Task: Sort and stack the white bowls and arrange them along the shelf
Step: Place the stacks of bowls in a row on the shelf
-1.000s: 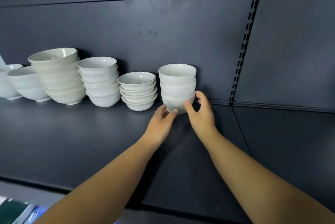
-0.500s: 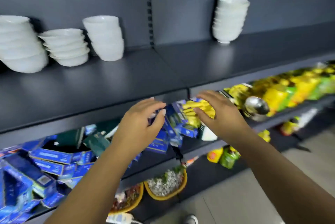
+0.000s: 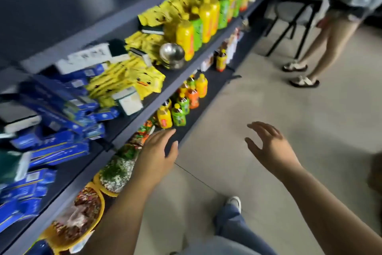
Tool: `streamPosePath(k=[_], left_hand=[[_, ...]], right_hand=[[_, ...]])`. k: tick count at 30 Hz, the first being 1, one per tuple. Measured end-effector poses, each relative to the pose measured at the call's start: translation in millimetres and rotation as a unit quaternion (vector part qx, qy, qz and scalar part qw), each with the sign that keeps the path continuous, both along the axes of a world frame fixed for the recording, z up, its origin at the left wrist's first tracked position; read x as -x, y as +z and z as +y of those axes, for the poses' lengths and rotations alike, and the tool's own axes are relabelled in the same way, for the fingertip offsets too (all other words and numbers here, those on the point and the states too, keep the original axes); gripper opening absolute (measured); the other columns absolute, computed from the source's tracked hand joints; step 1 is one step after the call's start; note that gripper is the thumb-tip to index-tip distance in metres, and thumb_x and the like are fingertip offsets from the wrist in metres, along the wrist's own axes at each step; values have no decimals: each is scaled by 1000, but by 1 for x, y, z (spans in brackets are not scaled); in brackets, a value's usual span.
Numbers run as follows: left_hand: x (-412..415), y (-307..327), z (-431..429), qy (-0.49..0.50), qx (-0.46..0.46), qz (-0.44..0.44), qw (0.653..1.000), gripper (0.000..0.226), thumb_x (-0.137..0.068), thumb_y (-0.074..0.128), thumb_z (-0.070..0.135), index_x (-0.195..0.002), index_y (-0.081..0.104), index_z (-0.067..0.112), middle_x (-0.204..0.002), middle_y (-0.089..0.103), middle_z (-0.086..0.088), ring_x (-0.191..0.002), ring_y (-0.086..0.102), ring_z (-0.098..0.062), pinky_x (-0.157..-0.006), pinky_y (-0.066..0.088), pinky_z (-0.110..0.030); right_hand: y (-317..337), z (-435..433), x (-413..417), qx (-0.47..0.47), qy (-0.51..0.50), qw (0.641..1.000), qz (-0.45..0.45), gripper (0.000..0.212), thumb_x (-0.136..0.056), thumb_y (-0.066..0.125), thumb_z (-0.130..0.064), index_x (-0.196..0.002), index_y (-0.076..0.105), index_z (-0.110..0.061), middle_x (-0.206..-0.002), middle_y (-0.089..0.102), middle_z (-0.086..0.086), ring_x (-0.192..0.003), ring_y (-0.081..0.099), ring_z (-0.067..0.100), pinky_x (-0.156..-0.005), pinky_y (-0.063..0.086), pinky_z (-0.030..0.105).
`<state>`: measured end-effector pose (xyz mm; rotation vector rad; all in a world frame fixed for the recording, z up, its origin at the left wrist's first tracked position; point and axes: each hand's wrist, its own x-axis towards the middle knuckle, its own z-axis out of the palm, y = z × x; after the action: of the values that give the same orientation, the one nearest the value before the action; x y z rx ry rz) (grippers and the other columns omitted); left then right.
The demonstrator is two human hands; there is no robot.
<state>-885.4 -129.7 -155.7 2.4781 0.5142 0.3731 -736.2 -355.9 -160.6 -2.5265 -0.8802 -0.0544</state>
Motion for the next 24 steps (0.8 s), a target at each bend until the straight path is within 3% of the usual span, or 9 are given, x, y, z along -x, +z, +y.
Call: streamPosePath(k=[4, 8, 11, 13, 18, 21, 24], left_hand=[[-63, -31, -34, -51, -5, 54, 997, 54, -81, 38, 39, -104, 69, 1, -103, 69, -16, -103, 63, -32, -88, 36, -20], [-121, -39, -58, -48, 1, 73, 996, 64, -78, 31, 47, -108, 68, 4, -111, 67, -13, -109, 58, -29, -90, 35, -23], [-159, -32, -64, -37, -4, 73, 997, 56, -83, 38, 43, -111, 66, 4, -113, 66, -12, -110, 57, -29, -90, 33, -25], [-176, -23, -58, -18, -11, 64, 998, 43, -84, 45, 30, -108, 66, 1, -110, 66, -14, -107, 58, -30, -88, 34, -25], [-210, 11, -18, 46, -57, 11, 997, 31, -84, 52, 20, -98, 69, -2, -96, 69, -17, -92, 62, -27, -76, 43, -26], [-229, 32, 17, 114, -72, -13, 991, 34, -84, 50, 20, -103, 67, -2, -104, 68, -17, -102, 61, -34, -85, 38, -32], [-244, 52, 52, 146, -108, -54, 982, 40, -86, 45, 29, -103, 68, 1, -104, 68, -15, -105, 56, -24, -84, 42, -27]], right_hand=[[-35, -58, -35, 26, -66, 996, 62, 35, -79, 71, -16, -112, 64, -5, -116, 65, 14, -110, 59, 34, -94, 44, 43], [-45, -81, -84, 38, -77, 992, 91, 38, -85, 63, -21, -120, 59, -7, -126, 59, 10, -120, 51, 29, -101, 37, 38], [-43, -77, -126, 29, -59, 993, 94, 38, -85, 63, -20, -120, 59, -7, -126, 59, 10, -121, 51, 30, -101, 36, 38], [-37, -64, -152, 16, -42, 995, 93, 36, -84, 65, -17, -118, 61, -5, -123, 61, 13, -119, 53, 32, -100, 38, 40], [-8, 10, -219, 3, 70, 995, 65, 39, -88, 60, -21, -124, 56, -6, -129, 57, 11, -123, 48, 30, -102, 36, 37], [14, 72, -257, -17, 142, 989, 28, 40, -89, 57, -26, -124, 57, -6, -128, 57, 12, -122, 49, 31, -103, 35, 38], [41, 138, -287, -52, 212, 975, -33, 40, -84, 57, -29, -114, 63, -3, -114, 65, 17, -107, 60, 36, -91, 46, 45]])
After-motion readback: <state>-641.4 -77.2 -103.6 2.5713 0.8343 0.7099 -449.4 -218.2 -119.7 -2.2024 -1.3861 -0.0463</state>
